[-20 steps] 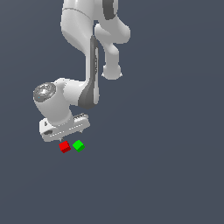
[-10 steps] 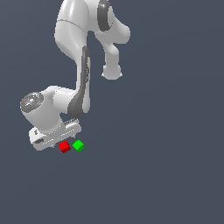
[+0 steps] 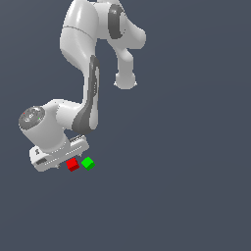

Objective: Stack the red cube on top of the green cube.

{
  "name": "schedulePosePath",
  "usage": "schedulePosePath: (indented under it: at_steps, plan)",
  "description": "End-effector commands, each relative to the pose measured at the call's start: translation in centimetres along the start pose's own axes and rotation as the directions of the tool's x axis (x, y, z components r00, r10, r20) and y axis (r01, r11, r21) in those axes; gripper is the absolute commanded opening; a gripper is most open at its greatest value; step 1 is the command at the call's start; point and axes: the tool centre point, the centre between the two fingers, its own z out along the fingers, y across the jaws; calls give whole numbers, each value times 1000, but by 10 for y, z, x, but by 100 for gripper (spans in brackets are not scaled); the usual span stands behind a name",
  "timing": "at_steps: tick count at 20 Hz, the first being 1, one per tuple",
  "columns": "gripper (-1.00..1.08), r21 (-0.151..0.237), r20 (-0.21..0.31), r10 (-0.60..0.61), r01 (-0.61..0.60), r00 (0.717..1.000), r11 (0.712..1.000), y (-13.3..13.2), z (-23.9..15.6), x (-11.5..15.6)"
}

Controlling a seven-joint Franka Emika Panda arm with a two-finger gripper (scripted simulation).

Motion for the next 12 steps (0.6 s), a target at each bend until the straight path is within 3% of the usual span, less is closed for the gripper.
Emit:
schedulePosePath:
  at_steps: [1, 12]
  plan:
    - [100, 0, 0, 0, 0, 1000, 1000, 0, 0, 0]
    - [100, 0, 0, -2, 2, 1000, 1000, -1, 44, 0]
